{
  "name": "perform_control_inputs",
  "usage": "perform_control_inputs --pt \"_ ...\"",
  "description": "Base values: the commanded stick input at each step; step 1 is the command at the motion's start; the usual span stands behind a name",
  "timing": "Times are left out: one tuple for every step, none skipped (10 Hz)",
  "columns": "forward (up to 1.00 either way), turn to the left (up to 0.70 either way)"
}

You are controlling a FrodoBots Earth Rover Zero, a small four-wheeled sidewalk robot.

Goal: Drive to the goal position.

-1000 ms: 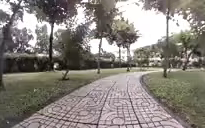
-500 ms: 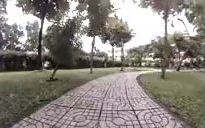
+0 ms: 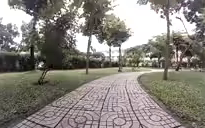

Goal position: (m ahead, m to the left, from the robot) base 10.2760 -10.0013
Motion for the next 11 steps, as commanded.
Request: perform_control_inputs --pt "1.0 0.0" --pt "1.0 -0.18" --pt "1.0 -0.11" --pt "1.0 0.0" --pt "1.0 0.0" --pt "1.0 0.0" --pt "1.0 0.0" --pt "1.0 0.0" --pt "1.0 0.0" --pt "1.0 0.0" --pt "1.0 0.0"
